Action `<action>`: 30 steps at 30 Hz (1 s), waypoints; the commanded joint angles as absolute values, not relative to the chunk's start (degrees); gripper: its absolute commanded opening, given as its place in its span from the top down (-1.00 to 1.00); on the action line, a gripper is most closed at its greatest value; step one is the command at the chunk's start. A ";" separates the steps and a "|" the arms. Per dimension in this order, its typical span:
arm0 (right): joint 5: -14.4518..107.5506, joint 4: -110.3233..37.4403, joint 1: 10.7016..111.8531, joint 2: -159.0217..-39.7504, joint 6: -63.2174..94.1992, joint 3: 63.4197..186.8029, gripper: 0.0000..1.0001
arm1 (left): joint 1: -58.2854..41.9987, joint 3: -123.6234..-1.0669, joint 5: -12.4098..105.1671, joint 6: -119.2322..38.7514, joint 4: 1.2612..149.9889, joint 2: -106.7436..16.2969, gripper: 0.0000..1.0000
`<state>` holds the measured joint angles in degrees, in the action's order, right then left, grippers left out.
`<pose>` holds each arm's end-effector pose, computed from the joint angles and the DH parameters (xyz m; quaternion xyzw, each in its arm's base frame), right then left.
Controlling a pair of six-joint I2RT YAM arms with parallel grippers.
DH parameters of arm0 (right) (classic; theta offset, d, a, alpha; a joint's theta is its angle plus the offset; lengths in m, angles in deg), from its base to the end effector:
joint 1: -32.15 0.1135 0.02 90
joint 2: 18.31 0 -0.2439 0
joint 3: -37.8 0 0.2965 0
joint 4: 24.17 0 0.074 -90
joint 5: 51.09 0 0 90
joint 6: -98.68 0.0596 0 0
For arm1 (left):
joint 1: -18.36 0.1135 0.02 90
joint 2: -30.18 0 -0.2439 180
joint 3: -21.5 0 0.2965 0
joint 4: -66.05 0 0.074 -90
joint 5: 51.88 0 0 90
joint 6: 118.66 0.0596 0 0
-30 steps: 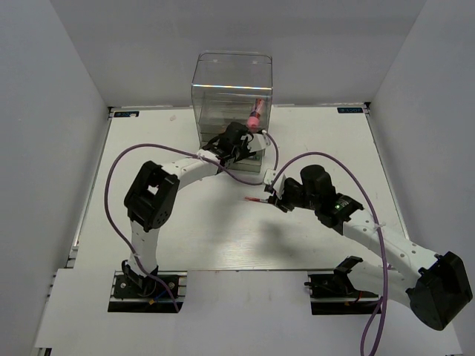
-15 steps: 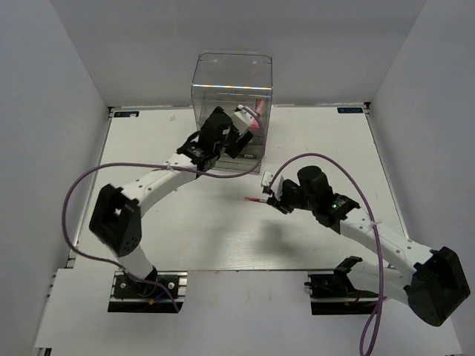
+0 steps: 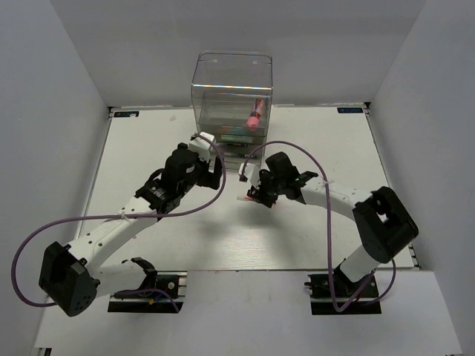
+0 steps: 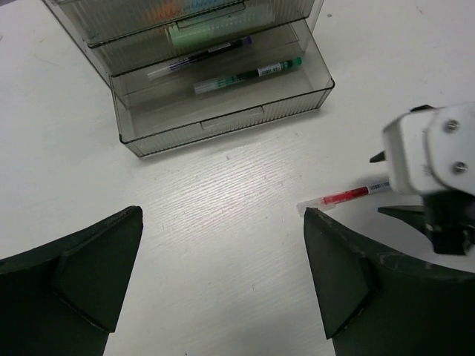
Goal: Sort the stationery into containers
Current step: Pick up the pen from the center of the board.
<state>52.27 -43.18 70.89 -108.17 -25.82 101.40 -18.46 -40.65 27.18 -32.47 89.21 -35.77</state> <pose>0.2864 0.2474 0.1324 -0.5834 0.7108 0.1215 0.3737 0.2746 -0.1915 0.2565 0.1933 0.8278 -0.1045 0.5163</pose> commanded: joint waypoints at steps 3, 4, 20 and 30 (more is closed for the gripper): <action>49.28 -42.26 70.56 -113.48 -26.92 106.86 -0.17 | -18.29 -39.83 27.39 -35.96 85.90 -31.69 -0.99; 49.45 -42.96 70.73 -114.88 -26.92 107.22 -0.17 | -18.29 -39.83 26.52 -35.96 85.90 -31.08 -0.99; 54.81 -50.08 70.38 -121.49 -28.68 109.51 0.53 | -18.29 -39.31 24.58 -37.01 84.85 -29.93 -0.99; 55.00 -50.00 71.08 -112.79 -29.03 112.66 1.00 | -18.29 -39.31 24.58 -37.01 84.85 -29.93 -0.99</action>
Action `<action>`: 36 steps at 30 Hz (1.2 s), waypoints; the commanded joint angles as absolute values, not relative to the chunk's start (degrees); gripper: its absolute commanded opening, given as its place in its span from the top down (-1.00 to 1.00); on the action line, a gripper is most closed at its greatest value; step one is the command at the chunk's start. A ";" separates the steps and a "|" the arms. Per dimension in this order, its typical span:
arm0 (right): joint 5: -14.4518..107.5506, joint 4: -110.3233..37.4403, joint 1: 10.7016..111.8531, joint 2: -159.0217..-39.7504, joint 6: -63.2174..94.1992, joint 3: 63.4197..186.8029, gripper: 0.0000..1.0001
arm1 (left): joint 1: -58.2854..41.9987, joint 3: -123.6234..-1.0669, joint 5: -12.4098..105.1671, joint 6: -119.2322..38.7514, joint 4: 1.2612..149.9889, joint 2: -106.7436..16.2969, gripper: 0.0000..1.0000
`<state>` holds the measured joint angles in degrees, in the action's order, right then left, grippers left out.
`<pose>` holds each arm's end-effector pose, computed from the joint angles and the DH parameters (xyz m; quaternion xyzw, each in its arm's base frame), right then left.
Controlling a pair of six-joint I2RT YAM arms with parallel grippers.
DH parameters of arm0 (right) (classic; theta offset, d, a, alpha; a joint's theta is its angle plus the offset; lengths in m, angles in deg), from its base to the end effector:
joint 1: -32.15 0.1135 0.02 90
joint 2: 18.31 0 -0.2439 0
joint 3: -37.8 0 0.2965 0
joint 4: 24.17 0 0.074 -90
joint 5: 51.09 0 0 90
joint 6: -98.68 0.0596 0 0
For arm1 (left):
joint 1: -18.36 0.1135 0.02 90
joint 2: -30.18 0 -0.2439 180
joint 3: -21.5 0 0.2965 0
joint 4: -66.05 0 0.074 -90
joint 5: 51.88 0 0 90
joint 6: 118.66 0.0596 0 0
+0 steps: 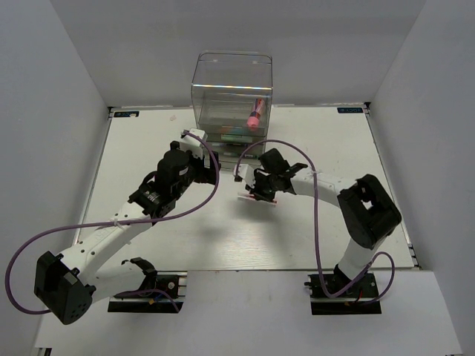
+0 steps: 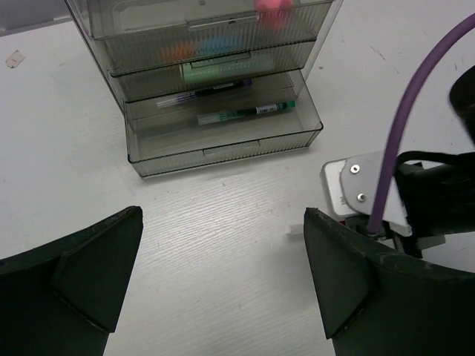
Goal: Sort the stationery into containers
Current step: Pick up the pen from the center of the board, then place the pen in the storage box.
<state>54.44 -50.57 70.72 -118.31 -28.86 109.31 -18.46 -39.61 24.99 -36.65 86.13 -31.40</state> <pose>0.3016 0.2610 0.1048 -0.6144 0.7187 0.1315 0.2977 0.2675 -0.1834 0.2792 0.1402 0.8070 -0.1288 0.5590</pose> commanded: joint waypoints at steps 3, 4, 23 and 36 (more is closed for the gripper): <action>51.76 -48.33 70.82 -112.17 -28.94 116.79 1.00 | -18.29 -39.31 24.58 -37.01 84.85 -29.93 -0.99; 49.83 -47.63 71.00 -113.04 -29.03 118.72 1.00 | -18.29 -39.31 24.58 -37.01 84.85 -29.93 -0.99; 37.00 -46.04 70.56 -135.45 -42.74 144.30 0.52 | -18.29 -38.78 23.00 -35.96 84.85 -29.41 -0.99; 56.25 -55.23 69.95 -133.35 -40.80 144.39 1.00 | -18.29 -38.78 23.00 -35.43 84.85 -29.41 -0.99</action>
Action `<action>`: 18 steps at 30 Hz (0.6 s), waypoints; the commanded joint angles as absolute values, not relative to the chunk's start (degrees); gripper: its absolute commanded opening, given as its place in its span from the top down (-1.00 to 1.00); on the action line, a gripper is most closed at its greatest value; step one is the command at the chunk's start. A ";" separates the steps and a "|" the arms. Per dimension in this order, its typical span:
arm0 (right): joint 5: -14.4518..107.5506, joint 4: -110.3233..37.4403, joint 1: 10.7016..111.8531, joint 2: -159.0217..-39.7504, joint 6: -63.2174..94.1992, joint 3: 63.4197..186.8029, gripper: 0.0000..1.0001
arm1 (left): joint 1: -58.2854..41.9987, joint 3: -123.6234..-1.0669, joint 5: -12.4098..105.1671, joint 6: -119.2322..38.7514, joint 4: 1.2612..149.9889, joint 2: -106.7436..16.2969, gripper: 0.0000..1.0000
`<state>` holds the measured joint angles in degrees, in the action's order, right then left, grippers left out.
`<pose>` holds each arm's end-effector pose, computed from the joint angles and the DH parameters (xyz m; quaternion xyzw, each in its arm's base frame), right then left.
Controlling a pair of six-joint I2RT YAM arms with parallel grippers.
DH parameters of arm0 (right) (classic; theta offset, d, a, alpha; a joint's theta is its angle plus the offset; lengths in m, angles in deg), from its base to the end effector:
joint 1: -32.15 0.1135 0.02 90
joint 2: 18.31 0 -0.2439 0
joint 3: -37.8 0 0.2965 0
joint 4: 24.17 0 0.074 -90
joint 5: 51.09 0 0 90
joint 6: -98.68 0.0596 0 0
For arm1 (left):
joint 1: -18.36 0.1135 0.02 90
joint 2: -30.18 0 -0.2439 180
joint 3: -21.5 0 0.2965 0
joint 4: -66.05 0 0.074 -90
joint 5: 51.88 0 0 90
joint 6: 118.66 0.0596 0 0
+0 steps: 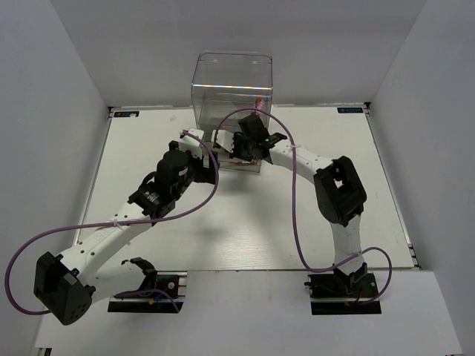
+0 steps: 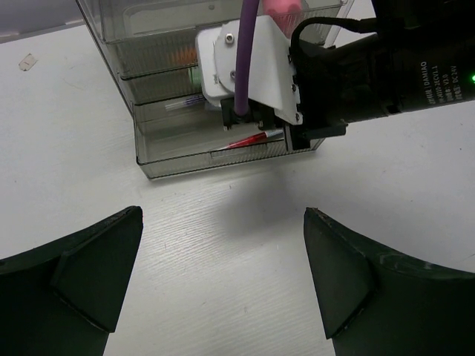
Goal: Sort the stationery into containers
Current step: Place the pen in the storage box, then close the drawer in the storage box.
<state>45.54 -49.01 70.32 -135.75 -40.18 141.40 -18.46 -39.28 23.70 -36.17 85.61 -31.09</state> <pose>0.4079 0.3294 0.1758 -0.6378 0.6353 0.0116 0.4353 0.2675 -0.1817 0.2797 0.1361 0.8047 -0.1193 0.5655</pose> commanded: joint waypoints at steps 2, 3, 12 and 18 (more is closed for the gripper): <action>60.85 -61.22 69.94 -134.23 -42.03 146.15 1.00 | -18.29 -38.78 23.00 -35.43 84.85 -28.89 -0.99; 63.40 -62.55 69.77 -134.84 -42.56 146.77 1.00 | -18.29 -38.78 23.00 -35.43 84.85 -28.88 -0.99; 67.04 -69.69 70.03 -141.08 -45.11 152.05 1.00 | -18.29 -38.78 23.00 -35.43 84.85 -28.88 -0.99; 64.23 -68.46 69.86 -144.68 -43.36 152.93 1.00 | -18.29 -38.78 23.00 -35.43 84.85 -28.88 -0.99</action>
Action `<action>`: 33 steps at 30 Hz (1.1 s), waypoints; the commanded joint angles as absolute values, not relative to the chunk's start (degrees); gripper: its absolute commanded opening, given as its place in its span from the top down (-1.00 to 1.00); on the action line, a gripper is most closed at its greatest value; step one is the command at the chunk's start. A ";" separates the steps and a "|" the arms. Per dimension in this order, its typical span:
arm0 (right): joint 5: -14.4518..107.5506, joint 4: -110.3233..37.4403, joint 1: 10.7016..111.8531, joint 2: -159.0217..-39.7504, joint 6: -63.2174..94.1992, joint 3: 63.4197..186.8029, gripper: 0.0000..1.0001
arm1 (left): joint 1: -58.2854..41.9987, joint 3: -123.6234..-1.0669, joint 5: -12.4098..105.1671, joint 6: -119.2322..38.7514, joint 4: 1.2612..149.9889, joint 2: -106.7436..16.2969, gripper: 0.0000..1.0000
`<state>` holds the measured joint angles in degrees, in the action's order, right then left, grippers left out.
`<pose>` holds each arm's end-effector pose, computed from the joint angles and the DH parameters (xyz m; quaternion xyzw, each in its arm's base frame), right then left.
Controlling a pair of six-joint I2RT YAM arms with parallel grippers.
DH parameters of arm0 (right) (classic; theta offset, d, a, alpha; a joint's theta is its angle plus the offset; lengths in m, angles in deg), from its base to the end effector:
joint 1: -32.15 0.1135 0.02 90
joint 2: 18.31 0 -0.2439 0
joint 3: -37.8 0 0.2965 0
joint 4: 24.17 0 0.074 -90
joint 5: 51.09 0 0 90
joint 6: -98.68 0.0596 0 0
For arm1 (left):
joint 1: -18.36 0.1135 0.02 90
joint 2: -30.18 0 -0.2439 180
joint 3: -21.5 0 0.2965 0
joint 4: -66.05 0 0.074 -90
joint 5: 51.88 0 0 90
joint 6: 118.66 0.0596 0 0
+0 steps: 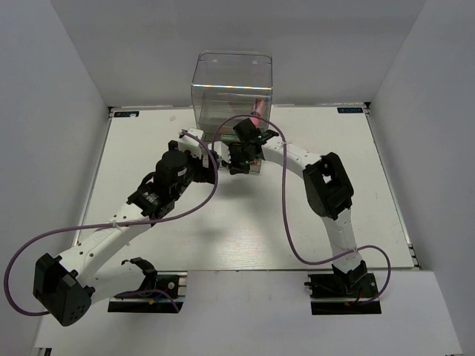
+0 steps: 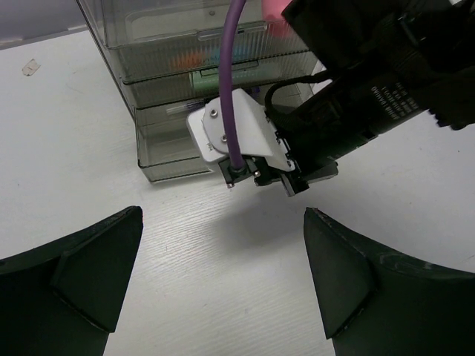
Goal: Sort the stationery into containers
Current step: Close the drawer in the storage box.
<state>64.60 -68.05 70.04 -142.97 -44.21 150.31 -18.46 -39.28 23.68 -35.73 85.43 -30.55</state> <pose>0.3945 0.3397 0.1458 -0.7094 0.6086 0.1736 0.3101 0.2663 -0.1808 0.2829 0.1375 0.8009 -0.1193 0.5705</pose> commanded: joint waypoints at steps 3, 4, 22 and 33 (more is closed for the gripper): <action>57.56 -62.33 70.03 -145.22 -39.41 151.44 1.00 | -18.29 -38.78 23.00 -35.43 84.32 -28.88 -0.99; 55.80 -60.91 70.03 -145.13 -37.92 150.82 1.00 | -18.29 -38.78 23.00 -35.43 84.32 -28.88 -0.99; 27.93 -34.81 70.03 -141.62 -37.02 139.30 1.00 | -18.29 -38.25 23.00 -35.43 84.32 -28.88 -0.99; 24.67 -29.79 70.12 -139.33 -37.64 134.82 1.00 | -18.29 -38.25 22.47 -35.43 84.32 -28.88 -0.99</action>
